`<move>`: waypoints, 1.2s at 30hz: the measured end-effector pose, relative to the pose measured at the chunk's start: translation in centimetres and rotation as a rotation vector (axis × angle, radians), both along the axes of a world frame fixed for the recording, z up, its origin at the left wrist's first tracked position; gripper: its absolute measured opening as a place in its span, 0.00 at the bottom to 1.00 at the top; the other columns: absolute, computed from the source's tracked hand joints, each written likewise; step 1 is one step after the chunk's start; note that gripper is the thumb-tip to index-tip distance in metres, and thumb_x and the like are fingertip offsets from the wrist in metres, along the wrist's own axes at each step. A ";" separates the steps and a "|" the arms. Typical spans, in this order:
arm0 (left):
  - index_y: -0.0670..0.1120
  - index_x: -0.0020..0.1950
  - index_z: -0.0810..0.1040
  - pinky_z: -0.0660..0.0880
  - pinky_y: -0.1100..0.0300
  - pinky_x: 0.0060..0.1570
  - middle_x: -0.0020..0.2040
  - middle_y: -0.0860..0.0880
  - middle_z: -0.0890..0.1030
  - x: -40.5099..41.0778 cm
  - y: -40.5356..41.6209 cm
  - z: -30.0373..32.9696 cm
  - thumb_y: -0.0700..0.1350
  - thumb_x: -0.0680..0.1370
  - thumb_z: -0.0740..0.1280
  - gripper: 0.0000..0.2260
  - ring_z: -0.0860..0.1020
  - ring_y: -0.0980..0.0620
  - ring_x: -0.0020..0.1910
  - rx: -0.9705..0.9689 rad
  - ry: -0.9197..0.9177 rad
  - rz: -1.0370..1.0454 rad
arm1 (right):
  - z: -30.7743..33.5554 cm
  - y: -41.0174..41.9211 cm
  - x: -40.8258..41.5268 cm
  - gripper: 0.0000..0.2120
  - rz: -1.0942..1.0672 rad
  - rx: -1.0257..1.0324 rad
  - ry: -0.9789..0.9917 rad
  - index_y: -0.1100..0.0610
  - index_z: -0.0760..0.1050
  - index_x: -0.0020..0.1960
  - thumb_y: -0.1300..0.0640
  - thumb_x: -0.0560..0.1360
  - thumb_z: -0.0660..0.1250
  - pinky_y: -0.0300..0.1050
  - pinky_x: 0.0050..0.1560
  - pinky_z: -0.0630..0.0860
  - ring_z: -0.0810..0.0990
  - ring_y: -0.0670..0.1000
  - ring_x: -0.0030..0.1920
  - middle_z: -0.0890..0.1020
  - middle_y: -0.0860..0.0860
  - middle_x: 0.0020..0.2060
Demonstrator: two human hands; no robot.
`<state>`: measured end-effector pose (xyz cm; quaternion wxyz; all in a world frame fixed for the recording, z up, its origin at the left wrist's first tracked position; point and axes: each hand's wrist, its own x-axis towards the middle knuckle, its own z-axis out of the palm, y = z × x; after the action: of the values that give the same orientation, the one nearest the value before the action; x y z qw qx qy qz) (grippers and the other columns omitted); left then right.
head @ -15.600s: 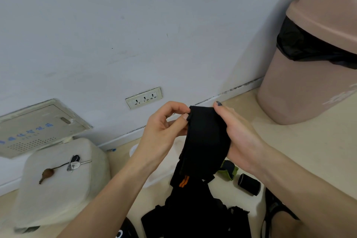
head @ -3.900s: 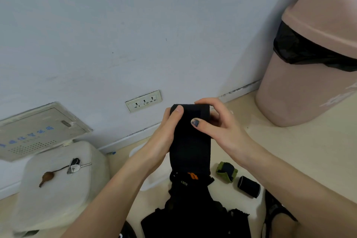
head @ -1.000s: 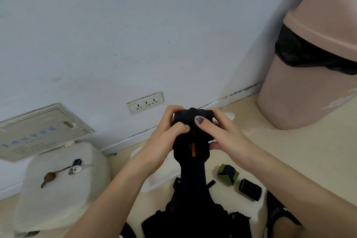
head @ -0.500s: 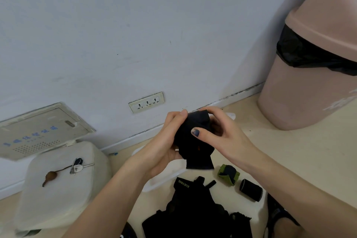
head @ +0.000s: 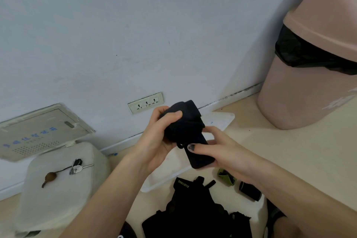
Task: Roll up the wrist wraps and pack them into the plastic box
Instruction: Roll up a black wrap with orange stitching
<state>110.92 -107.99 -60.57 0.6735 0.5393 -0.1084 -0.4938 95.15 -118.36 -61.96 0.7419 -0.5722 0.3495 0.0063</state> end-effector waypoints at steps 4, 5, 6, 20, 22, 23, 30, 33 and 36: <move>0.49 0.58 0.72 0.79 0.53 0.45 0.50 0.47 0.81 0.4 -0.3 -0.3 0.49 0.70 0.75 0.20 0.81 0.48 0.46 0.009 -0.131 0.073 | 0.7 0.9 -0.2 0.19 -0.058 0.047 -0.079 0.54 0.67 0.72 0.63 0.83 0.65 0.45 0.31 0.76 0.80 0.54 0.29 0.82 0.58 0.33; 0.49 0.57 0.72 0.79 0.54 0.43 0.49 0.47 0.80 0.3 -0.5 -0.4 0.49 0.70 0.75 0.20 0.81 0.49 0.44 0.020 -0.169 0.079 | 0.8 1.0 -0.1 0.21 -0.081 0.028 -0.089 0.53 0.65 0.73 0.63 0.83 0.65 0.45 0.30 0.76 0.79 0.54 0.28 0.82 0.58 0.32; 0.49 0.57 0.72 0.78 0.55 0.40 0.49 0.46 0.80 0.1 -0.6 -0.6 0.49 0.69 0.76 0.20 0.80 0.50 0.42 0.035 -0.215 0.084 | 0.8 1.2 0.0 0.23 -0.090 0.006 -0.099 0.52 0.63 0.75 0.64 0.83 0.64 0.44 0.29 0.75 0.79 0.54 0.27 0.82 0.58 0.31; 0.49 0.53 0.69 0.75 0.55 0.35 0.45 0.43 0.79 -1.7 -2.0 -1.8 0.49 0.70 0.76 0.19 0.79 0.47 0.38 0.025 -0.307 0.053 | 2.6 1.0 0.3 0.30 -0.263 -0.098 -0.271 0.46 0.60 0.80 0.66 0.84 0.63 0.44 0.26 0.74 0.78 0.53 0.24 0.81 0.57 0.28; 0.50 0.53 0.68 0.74 0.51 0.40 0.43 0.44 0.80 -2.2 -2.1 -1.9 0.49 0.71 0.76 0.19 0.78 0.45 0.39 0.004 -0.305 0.064 | 2.7 0.7 0.5 0.30 -0.291 -0.074 -0.278 0.47 0.59 0.80 0.65 0.84 0.64 0.44 0.27 0.75 0.79 0.53 0.25 0.82 0.58 0.29; 0.50 0.52 0.67 0.74 0.50 0.41 0.42 0.45 0.81 -2.2 -2.2 -2.0 0.49 0.71 0.76 0.19 0.78 0.44 0.40 0.001 -0.301 0.073 | 2.7 0.6 0.7 0.30 -0.296 -0.058 -0.276 0.48 0.58 0.81 0.65 0.83 0.64 0.44 0.27 0.76 0.80 0.54 0.25 0.82 0.58 0.30; 0.51 0.55 0.67 0.76 0.55 0.37 0.41 0.47 0.80 -3.2 -2.3 -3.0 0.46 0.78 0.74 0.15 0.77 0.50 0.39 0.082 -0.207 0.074 | 3.6 -0.2 1.3 0.29 -0.234 0.105 -0.269 0.44 0.55 0.81 0.58 0.84 0.63 0.49 0.35 0.83 0.85 0.60 0.33 0.86 0.67 0.40; 0.51 0.54 0.67 0.77 0.54 0.38 0.41 0.48 0.81 -3.3 -1.9 -3.1 0.48 0.76 0.76 0.18 0.78 0.49 0.39 0.102 -0.294 0.034 | 3.9 -0.3 0.9 0.27 -0.190 0.125 -0.279 0.43 0.55 0.80 0.56 0.85 0.60 0.49 0.36 0.82 0.84 0.61 0.33 0.85 0.68 0.41; 0.49 0.55 0.66 0.77 0.53 0.38 0.42 0.44 0.81 -3.5 -1.4 -3.3 0.49 0.71 0.73 0.19 0.79 0.45 0.40 0.091 -0.298 -0.081 | 4.2 0.0 1.0 0.23 -0.177 0.128 -0.337 0.44 0.59 0.78 0.58 0.85 0.59 0.48 0.33 0.80 0.82 0.60 0.31 0.85 0.64 0.39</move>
<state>107.38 -109.41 -63.91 0.6042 0.6320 -0.2063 -0.4392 96.12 -118.35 -57.74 0.8225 -0.4838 0.2680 -0.1327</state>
